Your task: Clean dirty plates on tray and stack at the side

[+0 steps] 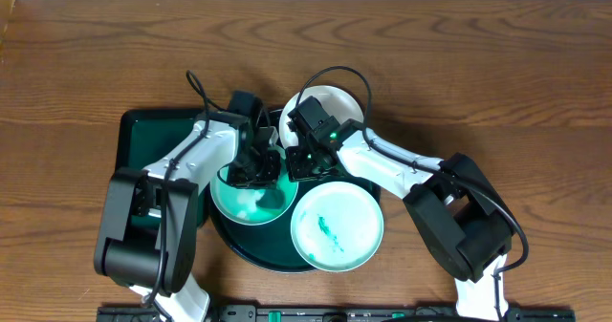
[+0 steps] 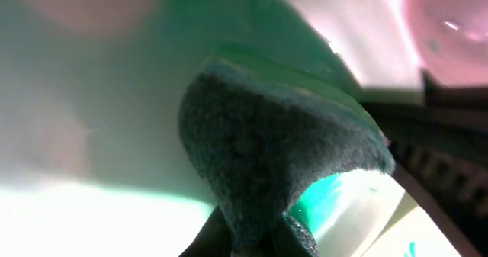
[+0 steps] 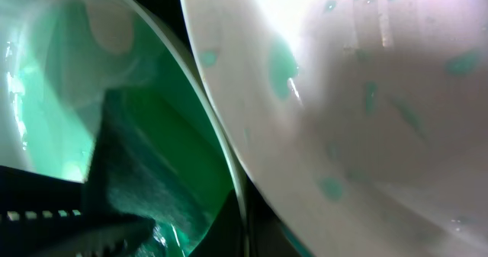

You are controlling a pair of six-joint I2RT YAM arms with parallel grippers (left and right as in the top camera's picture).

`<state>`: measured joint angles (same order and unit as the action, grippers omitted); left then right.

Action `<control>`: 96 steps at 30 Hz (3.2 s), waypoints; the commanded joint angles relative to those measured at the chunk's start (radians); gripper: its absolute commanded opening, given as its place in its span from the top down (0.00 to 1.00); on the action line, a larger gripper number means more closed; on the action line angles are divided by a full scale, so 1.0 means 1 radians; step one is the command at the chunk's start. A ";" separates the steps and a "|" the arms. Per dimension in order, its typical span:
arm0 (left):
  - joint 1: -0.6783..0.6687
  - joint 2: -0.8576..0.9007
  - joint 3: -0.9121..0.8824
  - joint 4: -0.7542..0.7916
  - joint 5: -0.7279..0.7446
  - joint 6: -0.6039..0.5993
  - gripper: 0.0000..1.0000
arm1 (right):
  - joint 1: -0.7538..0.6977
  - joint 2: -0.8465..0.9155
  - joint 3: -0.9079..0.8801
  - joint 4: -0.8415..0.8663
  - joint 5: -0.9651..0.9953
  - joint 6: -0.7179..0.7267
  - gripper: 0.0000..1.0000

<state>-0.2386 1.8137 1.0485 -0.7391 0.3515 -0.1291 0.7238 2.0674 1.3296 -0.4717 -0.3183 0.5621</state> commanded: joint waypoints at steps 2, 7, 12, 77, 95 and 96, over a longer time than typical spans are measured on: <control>0.025 0.029 -0.008 0.000 -0.546 -0.200 0.93 | 0.002 0.026 0.000 -0.013 0.021 -0.009 0.99; 0.025 0.029 0.050 -0.101 -0.634 -0.248 0.93 | 0.002 0.026 0.000 -0.011 0.021 -0.009 0.99; 0.025 0.029 0.136 -0.175 -0.634 -0.251 0.93 | 0.002 0.026 0.000 -0.011 0.021 -0.009 0.99; 0.271 -0.148 0.393 -0.348 -0.389 -0.159 0.93 | 0.490 -0.441 0.005 0.119 1.729 -0.621 0.99; 0.271 -0.147 0.391 -0.348 -0.389 -0.160 0.92 | 0.454 -0.440 0.005 -0.080 1.306 -0.359 0.99; 0.271 -0.147 0.390 -0.348 -0.389 -0.160 0.92 | 0.434 -0.440 0.005 -0.118 1.221 -0.303 0.99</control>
<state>0.0284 1.6688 1.4357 -1.0882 -0.0322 -0.3092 1.2007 1.6516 1.3304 -0.5205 1.1534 0.0479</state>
